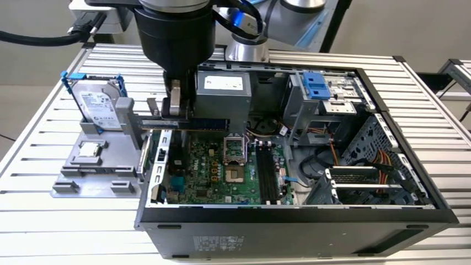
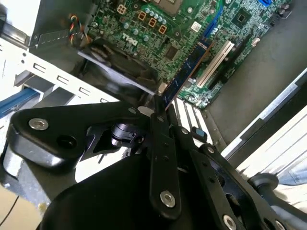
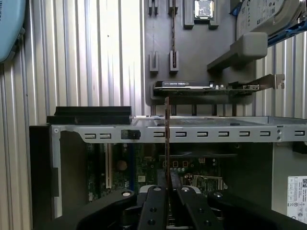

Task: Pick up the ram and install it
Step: 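Pick up the ram and move it above insertion slot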

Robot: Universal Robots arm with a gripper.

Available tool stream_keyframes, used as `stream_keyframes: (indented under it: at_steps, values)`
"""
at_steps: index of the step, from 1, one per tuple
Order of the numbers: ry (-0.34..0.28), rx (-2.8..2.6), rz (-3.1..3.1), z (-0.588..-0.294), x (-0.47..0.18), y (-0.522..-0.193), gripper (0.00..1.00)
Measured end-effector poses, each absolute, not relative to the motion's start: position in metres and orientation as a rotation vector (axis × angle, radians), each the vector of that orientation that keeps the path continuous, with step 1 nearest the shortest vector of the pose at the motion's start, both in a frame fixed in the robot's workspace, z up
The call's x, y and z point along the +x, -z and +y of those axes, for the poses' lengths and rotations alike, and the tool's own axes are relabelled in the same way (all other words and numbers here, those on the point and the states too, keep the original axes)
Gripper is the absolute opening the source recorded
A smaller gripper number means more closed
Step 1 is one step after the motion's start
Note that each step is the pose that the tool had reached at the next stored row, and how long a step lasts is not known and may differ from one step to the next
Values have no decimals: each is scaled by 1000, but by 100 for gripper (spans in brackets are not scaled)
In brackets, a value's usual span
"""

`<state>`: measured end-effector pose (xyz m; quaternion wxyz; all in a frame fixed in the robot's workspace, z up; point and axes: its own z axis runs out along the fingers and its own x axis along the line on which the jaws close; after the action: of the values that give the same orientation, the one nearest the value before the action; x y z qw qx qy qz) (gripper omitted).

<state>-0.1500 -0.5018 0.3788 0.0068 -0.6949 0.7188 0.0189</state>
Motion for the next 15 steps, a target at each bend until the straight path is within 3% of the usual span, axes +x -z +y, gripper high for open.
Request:
stream_keyframes:
  at_steps: [15]
  values:
    - [-59,-2174,2248,-502,-134,-379,0]
